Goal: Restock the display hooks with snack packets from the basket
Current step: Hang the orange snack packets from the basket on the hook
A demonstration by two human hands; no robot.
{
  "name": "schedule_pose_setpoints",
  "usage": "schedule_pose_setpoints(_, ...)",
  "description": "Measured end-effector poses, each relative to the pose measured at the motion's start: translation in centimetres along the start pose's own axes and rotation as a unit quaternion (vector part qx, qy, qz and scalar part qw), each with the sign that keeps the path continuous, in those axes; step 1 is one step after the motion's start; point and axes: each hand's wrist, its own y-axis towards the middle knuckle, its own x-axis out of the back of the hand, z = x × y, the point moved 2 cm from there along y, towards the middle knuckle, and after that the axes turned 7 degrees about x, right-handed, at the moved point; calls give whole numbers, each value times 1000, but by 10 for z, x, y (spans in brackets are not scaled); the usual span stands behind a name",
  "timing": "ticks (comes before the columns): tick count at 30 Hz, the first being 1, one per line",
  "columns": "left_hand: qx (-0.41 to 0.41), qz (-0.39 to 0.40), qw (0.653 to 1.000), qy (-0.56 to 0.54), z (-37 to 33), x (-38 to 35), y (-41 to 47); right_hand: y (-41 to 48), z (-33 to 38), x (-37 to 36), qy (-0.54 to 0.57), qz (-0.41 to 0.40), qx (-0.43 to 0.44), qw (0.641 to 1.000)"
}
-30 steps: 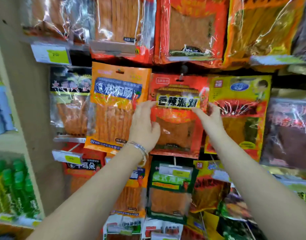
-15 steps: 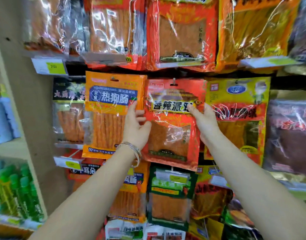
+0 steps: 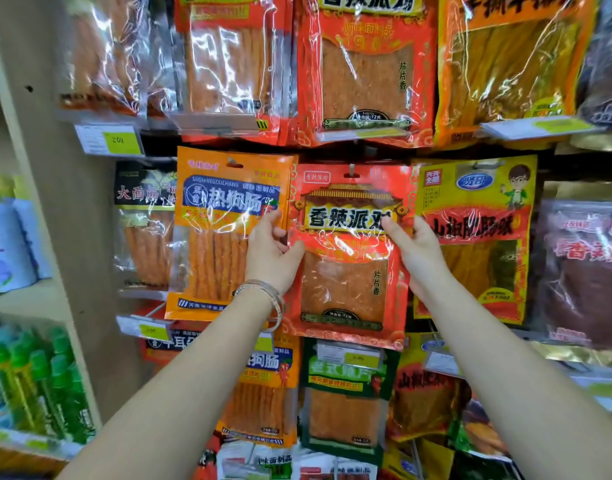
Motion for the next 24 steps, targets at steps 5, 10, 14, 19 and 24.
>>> schedule_pose_setpoints(5, -9, 12, 1000, 19, 4, 1, -4, -9, -14, 3, -98, -54, 12, 994)
schedule_pose_setpoints(10, -9, 15, 999, 30, 4, -1, -9, -34, -19, 5, -230, -61, 120, 964)
schedule_pose_setpoints(14, -23, 26, 999, 36, 3, -7, -16, -46, -21, 7, -324, -65, 149, 932)
schedule_pose_setpoints(19, -66, 30, 997, 42, -6, -25, -30, -54, -8, 28, -335, -82, 190, 919)
schedule_pose_setpoints(24, -140, 103, 983, 52, -27, -60, -47, -38, 11, 88, -375, -192, 183, 888)
